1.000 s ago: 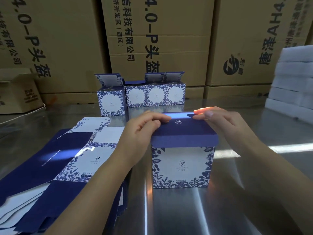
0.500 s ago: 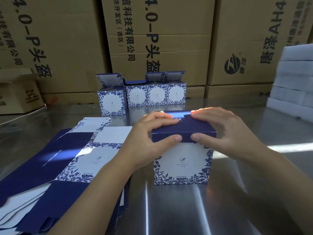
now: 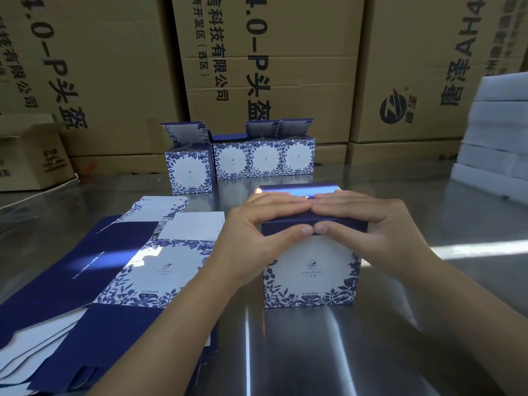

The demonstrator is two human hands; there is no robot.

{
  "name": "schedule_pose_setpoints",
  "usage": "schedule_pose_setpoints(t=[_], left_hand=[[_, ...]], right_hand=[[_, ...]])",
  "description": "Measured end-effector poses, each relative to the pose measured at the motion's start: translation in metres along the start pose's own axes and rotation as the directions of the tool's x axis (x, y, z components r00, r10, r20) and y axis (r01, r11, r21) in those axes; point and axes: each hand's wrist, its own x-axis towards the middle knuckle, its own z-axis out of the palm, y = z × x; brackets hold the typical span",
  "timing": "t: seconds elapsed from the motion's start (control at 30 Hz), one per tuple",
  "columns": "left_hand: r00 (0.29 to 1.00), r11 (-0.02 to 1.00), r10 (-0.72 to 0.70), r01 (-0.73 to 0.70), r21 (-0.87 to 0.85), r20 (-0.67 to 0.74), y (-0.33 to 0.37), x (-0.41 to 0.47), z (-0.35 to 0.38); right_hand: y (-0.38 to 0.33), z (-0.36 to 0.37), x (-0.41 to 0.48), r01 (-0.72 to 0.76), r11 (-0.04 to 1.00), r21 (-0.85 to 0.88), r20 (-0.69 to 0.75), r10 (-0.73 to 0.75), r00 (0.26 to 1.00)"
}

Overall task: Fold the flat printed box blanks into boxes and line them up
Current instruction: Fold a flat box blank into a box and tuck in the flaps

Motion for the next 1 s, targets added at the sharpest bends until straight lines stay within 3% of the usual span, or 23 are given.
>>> schedule_pose_setpoints(t=[0.17,0.67,1.0], left_hand=[[1.000,0.999,-0.025,0.025,-0.041,-0.010,0.000,0.001,0.000],[0.999,0.998,-0.005,0.003,-0.057,-0.037,-0.002,0.003,0.001],[0.986,0.993,-0.086,0.097,-0.068,0.141,-0.004,0.008,-0.021]], right_hand=[[-0.002,0.000,0.000,-0.058,0.992,0.109,0.008,0.057,0.998],[-0.004,0.005,0.002,0.000,1.000,0.017,0.002,0.000,1.000],[-0.003,-0.018,0.010,-0.216,0.970,0.107,0.226,0.188,0.956]])
